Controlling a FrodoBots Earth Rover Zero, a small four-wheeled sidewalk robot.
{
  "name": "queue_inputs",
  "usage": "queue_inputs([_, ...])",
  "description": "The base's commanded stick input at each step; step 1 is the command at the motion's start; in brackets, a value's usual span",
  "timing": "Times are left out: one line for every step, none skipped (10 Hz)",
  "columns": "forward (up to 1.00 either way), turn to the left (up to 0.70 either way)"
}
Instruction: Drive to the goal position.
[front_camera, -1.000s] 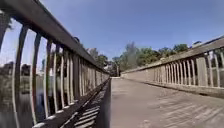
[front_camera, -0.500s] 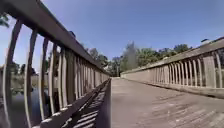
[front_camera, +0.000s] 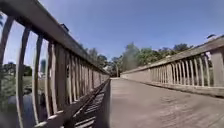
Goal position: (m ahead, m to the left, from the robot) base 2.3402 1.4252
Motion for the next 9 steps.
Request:
queue_inputs([0.45, -0.27])
queue_inputs([0.45, -0.24])
queue_inputs([0.45, 0.02])
queue_inputs([0.45, 0.02])
queue_inputs([0.45, 0.02])
queue_inputs([0.45, 0.02])
queue_inputs([0.45, 0.02])
queue_inputs([0.45, -0.05])
queue_inputs([0.45, -0.27])
